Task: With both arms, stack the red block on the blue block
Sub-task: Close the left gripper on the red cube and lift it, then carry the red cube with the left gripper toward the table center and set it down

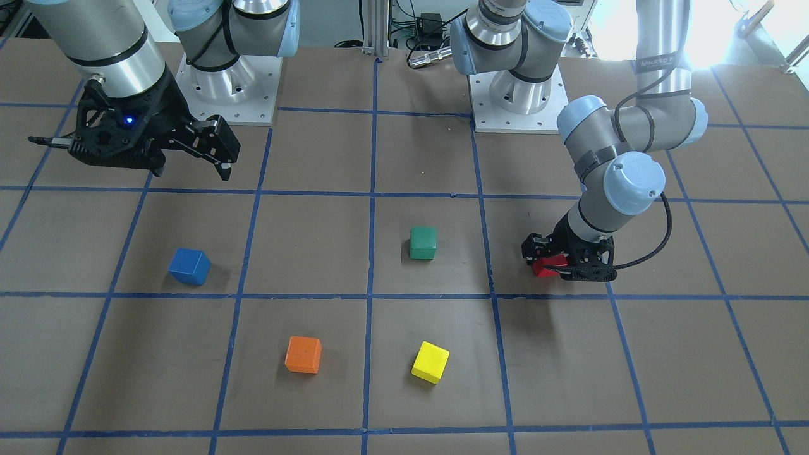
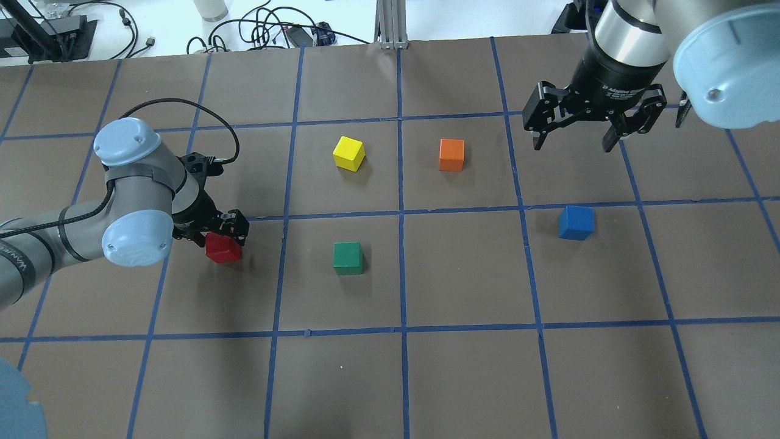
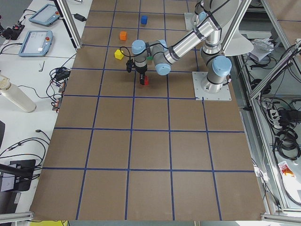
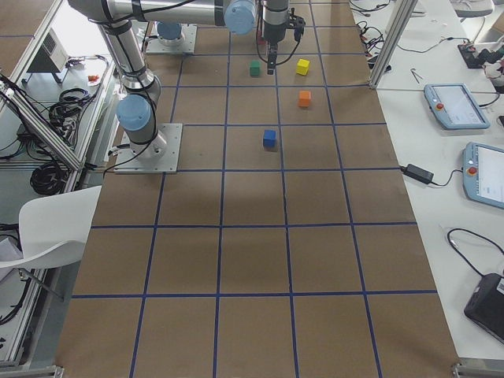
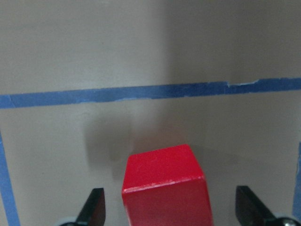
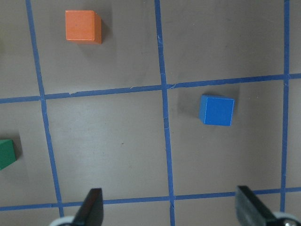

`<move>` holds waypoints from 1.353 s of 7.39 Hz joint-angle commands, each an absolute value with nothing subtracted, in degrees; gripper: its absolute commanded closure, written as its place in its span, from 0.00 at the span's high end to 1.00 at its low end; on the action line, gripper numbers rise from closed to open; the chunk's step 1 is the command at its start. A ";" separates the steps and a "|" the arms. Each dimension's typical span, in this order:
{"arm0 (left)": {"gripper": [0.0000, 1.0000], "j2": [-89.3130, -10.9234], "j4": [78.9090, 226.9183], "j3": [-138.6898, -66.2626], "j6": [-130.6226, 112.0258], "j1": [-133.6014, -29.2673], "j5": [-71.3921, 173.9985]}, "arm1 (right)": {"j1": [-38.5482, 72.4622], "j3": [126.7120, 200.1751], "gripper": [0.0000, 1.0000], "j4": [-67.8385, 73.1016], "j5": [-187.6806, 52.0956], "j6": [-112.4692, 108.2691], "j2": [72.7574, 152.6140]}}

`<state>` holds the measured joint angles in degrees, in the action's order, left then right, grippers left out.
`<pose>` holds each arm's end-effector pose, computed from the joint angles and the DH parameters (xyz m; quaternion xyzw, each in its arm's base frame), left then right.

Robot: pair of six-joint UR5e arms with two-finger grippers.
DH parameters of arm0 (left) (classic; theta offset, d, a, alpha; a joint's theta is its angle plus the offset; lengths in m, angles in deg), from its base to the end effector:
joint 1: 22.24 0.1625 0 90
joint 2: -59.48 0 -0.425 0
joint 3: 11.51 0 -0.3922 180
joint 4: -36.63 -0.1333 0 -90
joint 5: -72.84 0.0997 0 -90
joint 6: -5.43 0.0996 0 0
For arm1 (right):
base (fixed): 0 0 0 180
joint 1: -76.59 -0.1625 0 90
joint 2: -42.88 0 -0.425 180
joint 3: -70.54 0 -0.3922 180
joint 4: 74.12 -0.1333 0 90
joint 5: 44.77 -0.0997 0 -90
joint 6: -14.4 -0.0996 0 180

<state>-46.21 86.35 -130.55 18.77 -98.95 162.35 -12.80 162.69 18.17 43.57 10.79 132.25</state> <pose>-0.0190 -0.5031 0.1886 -0.0003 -0.9992 -0.0368 0.0131 0.1309 -0.4967 0.4680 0.0369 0.9992 0.0047 0.0144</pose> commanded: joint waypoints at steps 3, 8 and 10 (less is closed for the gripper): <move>0.15 -44.94 87.08 -129.81 17.12 -99.67 165.90 | -12.80 162.56 1.00 18.17 43.56 10.80 132.26; 0.07 -46.25 100.48 -112.54 4.42 -115.02 162.05 | -12.71 162.73 1.00 18.17 43.65 10.89 132.17; 0.04 -50.63 101.76 -105.58 -5.24 -121.78 155.66 | -12.71 162.64 1.00 18.17 43.65 11.06 132.17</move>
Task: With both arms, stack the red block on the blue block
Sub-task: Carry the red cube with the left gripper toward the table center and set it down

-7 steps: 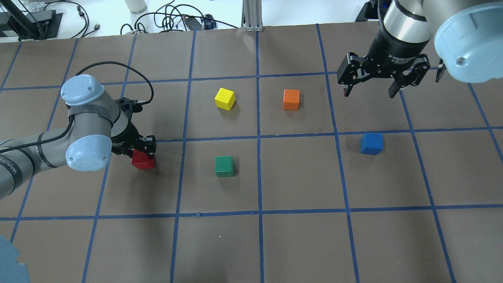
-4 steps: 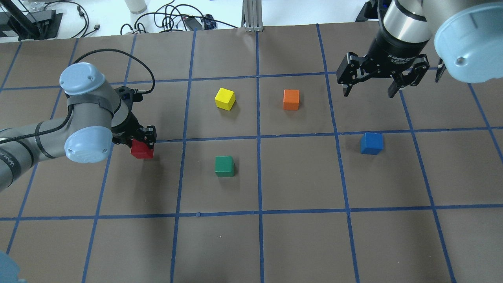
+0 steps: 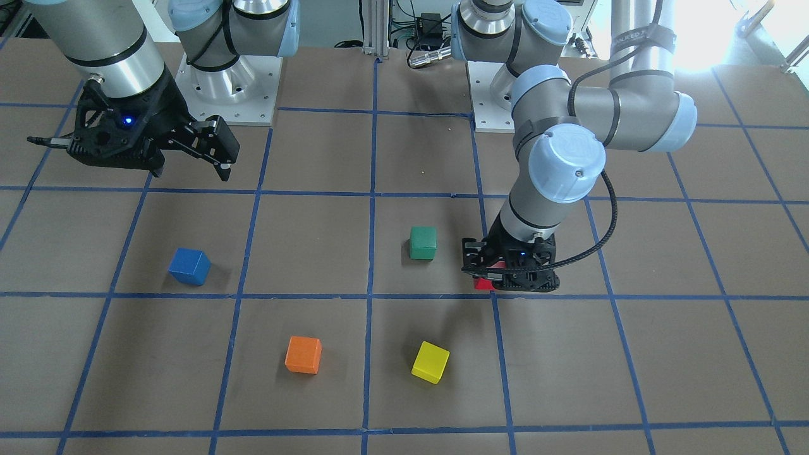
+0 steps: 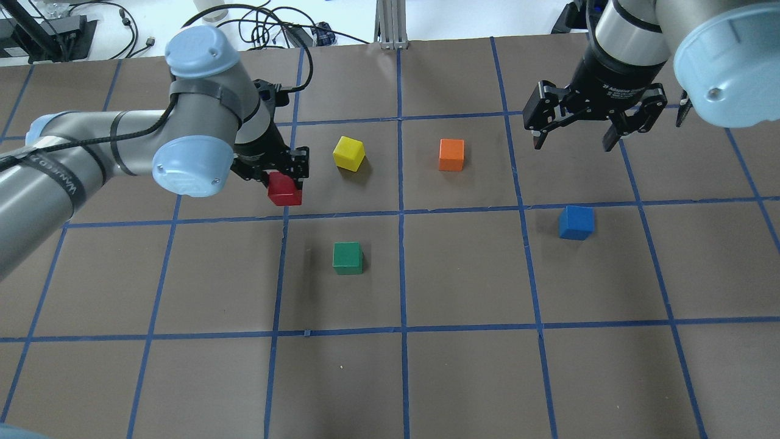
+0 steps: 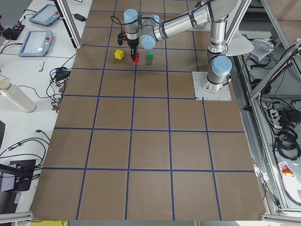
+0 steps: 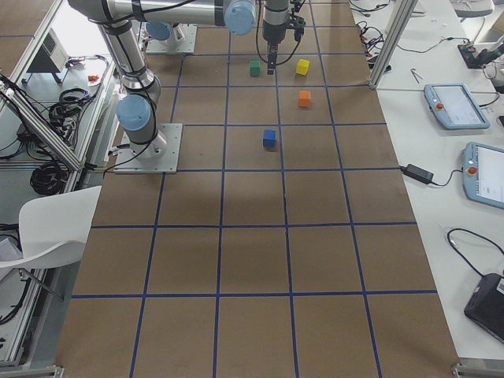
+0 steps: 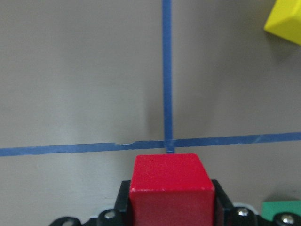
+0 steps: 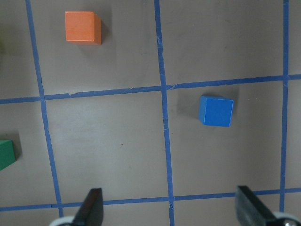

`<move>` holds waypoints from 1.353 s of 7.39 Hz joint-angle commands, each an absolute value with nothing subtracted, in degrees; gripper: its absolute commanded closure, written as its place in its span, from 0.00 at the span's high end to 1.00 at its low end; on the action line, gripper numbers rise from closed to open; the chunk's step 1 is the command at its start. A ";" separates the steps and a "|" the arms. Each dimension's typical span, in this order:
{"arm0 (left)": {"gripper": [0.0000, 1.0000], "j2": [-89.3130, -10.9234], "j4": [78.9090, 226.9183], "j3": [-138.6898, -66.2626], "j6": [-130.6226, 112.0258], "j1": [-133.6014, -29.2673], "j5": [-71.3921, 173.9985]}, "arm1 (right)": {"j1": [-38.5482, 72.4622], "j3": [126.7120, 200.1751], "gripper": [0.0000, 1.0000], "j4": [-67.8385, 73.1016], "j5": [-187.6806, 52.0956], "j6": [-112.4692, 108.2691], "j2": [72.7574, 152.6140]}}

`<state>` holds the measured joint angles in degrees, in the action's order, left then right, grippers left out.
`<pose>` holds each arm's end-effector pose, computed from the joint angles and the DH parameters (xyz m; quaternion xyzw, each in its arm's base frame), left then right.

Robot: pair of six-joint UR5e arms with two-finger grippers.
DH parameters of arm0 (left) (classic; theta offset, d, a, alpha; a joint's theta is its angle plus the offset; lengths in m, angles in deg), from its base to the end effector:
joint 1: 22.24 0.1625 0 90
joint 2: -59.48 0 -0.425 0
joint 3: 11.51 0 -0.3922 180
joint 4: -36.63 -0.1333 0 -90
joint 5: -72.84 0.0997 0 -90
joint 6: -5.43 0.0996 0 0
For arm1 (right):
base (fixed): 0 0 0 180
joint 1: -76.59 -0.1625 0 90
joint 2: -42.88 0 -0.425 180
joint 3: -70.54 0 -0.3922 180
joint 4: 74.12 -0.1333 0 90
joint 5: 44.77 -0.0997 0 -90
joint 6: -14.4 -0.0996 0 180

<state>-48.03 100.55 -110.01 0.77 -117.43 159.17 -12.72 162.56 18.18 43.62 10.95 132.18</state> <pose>-0.1916 -0.5652 0.2965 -0.0046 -0.9995 -0.0021 0.0320 0.1301 -0.4975 0.4686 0.0362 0.9992 0.0040 0.0140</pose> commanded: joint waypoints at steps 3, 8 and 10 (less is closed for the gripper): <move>0.04 -58.19 100.98 -101.42 -16.43 -133.22 155.72 | -12.71 162.82 1.00 18.17 43.74 11.06 132.17; 0.80 -64.27 97.37 -101.59 -20.59 -138.77 156.77 | -12.71 162.47 1.00 18.17 43.74 11.06 132.17; 1.00 -62.09 97.63 -101.42 -20.32 -139.05 156.86 | -12.71 162.47 1.00 18.17 43.74 11.06 132.09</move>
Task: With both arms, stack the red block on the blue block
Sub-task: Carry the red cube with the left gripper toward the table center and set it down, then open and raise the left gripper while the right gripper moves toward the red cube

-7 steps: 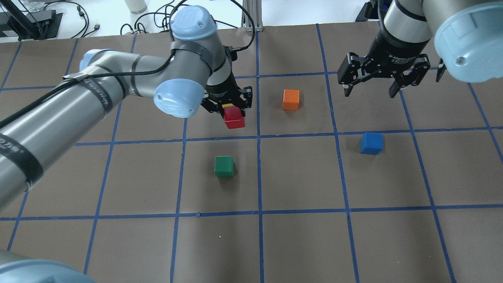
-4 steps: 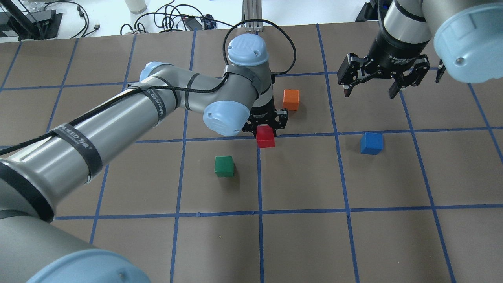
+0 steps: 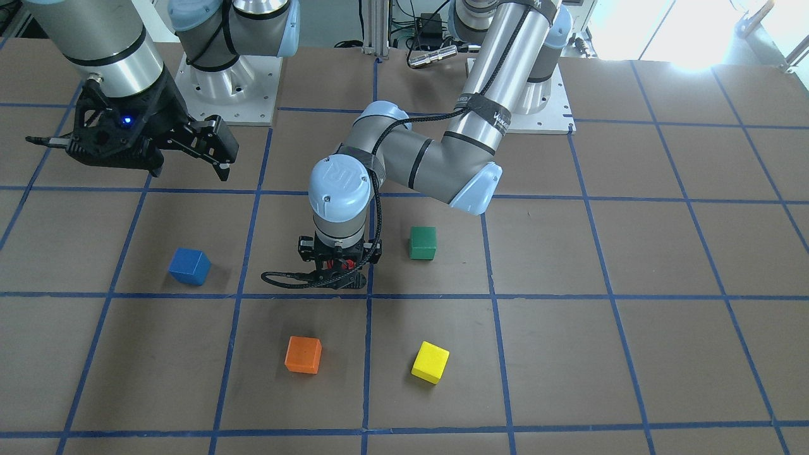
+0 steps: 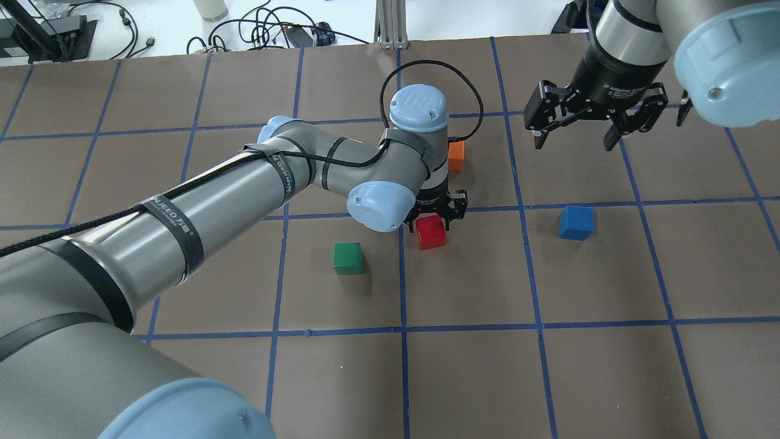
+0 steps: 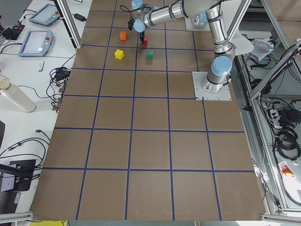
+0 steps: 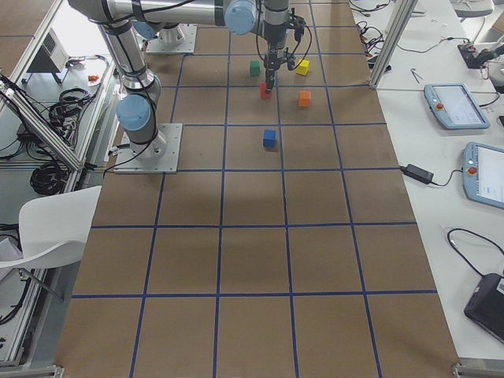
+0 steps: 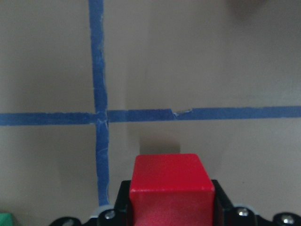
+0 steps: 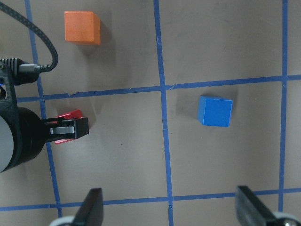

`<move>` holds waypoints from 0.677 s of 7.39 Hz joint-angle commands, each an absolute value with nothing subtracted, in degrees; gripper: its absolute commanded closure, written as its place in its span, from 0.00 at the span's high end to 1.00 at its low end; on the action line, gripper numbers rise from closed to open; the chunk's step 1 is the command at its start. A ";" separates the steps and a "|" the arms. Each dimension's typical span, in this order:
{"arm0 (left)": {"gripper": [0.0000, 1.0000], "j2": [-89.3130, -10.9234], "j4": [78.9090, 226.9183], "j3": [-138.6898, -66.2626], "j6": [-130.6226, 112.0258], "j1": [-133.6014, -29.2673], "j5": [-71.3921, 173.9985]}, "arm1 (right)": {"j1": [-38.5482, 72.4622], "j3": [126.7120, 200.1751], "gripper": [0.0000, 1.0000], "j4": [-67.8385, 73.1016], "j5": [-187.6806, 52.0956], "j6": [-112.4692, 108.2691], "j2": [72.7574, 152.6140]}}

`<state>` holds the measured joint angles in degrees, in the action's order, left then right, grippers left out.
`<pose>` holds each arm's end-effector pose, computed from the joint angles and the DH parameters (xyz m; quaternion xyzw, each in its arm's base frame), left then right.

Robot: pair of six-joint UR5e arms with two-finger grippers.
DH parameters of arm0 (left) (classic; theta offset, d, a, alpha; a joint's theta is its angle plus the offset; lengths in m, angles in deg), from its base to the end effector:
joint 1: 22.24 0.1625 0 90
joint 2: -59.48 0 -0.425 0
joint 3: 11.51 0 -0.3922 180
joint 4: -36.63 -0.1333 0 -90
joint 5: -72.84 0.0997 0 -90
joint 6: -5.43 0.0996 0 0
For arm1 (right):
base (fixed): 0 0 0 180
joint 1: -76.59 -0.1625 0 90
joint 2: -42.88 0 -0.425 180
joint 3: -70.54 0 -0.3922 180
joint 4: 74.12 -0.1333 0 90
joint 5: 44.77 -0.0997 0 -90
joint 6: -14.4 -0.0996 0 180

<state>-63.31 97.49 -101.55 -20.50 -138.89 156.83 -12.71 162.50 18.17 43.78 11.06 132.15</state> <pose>-0.4213 -0.5190 0.2019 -0.0046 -0.9981 -0.0520 0.0327 0.1297 -0.4978 0.4688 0.0353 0.9993 0.0038 0.0126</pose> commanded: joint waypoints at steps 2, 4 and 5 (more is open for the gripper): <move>1.00 -58.06 99.82 -102.55 -17.44 -135.65 158.51 | -12.71 163.00 1.00 18.26 43.21 10.45 132.18; 1.00 -50.95 110.58 -101.86 -9.73 -128.36 158.88 | -13.84 164.04 1.00 18.34 42.86 10.27 131.91; 1.00 -47.43 113.68 -101.86 -7.60 -125.28 159.06 | -15.50 164.49 1.00 18.78 42.86 9.84 131.30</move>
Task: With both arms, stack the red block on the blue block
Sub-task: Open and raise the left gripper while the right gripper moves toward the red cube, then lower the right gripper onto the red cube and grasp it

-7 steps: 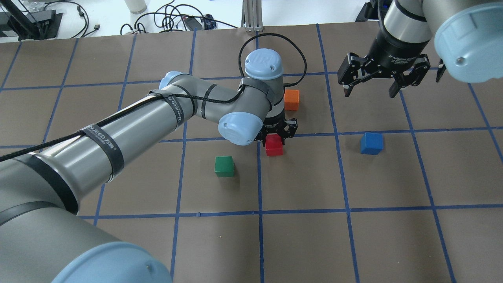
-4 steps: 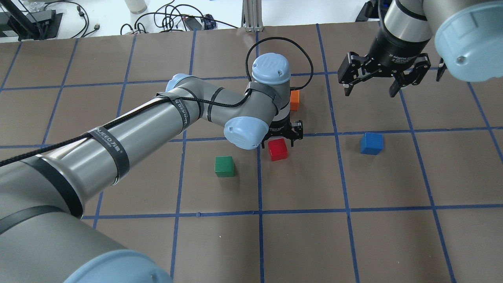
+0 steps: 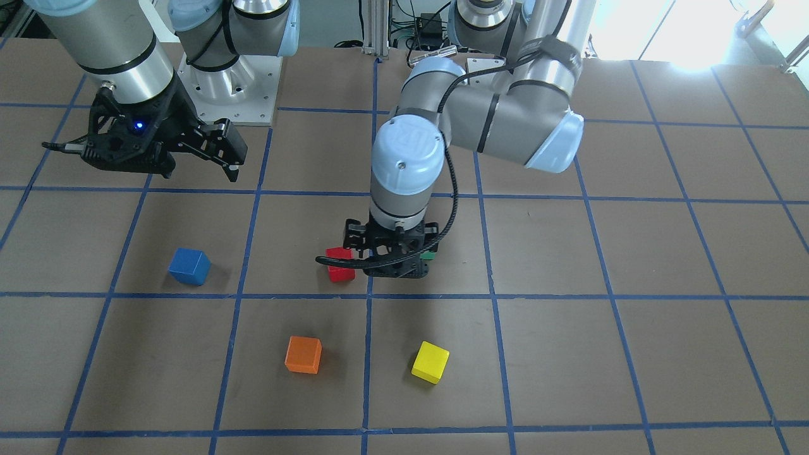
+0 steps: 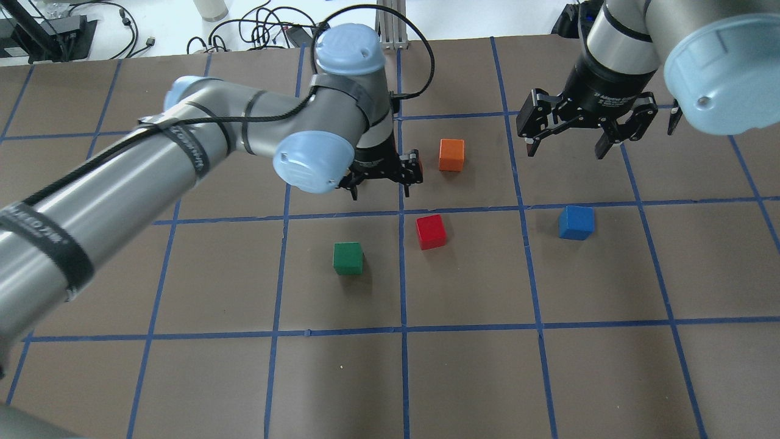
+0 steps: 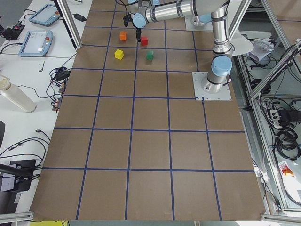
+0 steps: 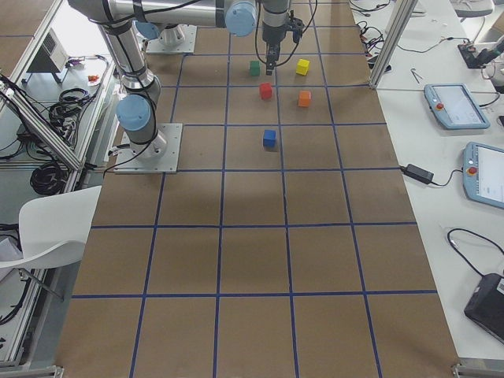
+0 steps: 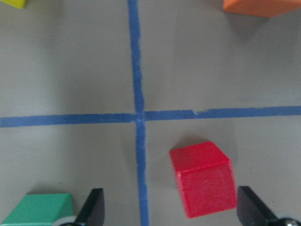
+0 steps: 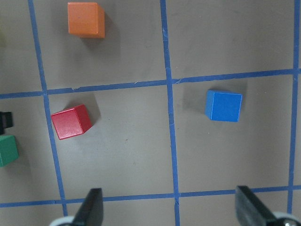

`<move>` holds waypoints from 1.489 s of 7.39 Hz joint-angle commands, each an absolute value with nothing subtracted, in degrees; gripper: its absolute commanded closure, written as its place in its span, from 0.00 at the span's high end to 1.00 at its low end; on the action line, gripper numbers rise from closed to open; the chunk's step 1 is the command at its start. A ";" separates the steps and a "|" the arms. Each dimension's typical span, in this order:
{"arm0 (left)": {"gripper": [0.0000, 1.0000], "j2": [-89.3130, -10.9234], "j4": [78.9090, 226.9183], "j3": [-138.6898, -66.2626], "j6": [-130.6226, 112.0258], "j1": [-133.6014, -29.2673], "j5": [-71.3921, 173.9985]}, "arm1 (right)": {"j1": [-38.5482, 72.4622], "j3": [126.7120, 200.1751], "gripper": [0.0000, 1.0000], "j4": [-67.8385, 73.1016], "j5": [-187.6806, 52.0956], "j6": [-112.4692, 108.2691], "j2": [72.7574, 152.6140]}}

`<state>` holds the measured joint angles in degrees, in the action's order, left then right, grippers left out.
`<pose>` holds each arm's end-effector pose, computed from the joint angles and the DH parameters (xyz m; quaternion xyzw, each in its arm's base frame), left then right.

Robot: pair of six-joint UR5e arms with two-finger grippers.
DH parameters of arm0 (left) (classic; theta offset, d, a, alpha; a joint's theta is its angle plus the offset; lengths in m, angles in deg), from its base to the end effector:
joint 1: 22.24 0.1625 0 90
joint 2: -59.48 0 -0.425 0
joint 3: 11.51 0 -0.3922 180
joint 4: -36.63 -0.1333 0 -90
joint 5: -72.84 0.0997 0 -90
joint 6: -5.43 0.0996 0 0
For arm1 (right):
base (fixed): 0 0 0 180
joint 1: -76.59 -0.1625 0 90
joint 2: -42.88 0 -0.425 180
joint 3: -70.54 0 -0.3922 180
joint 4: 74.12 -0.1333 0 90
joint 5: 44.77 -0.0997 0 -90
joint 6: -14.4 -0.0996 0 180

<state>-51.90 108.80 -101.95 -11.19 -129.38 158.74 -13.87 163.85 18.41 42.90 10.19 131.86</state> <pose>-0.3144 -0.5430 0.3064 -0.0033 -0.9987 -0.0437 0.0241 0.1413 -0.4941 0.4552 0.0330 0.9991 0.0165 0.0197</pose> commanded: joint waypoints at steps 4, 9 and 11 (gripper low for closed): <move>1.00 -36.69 125.49 -102.73 4.27 -115.25 162.14 | -27.00 164.84 1.00 25.98 43.12 -0.51 122.80; 1.00 -34.13 125.49 -102.91 5.26 -112.85 161.78 | -34.15 171.86 1.00 47.43 43.91 -5.91 111.26; 1.00 -34.22 125.49 -103.00 5.26 -112.94 161.87 | -34.15 171.61 1.00 48.31 46.28 -0.85 108.73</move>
<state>-34.20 125.49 -102.95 5.25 -112.93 161.80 -34.13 171.57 47.43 45.07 -4.73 110.60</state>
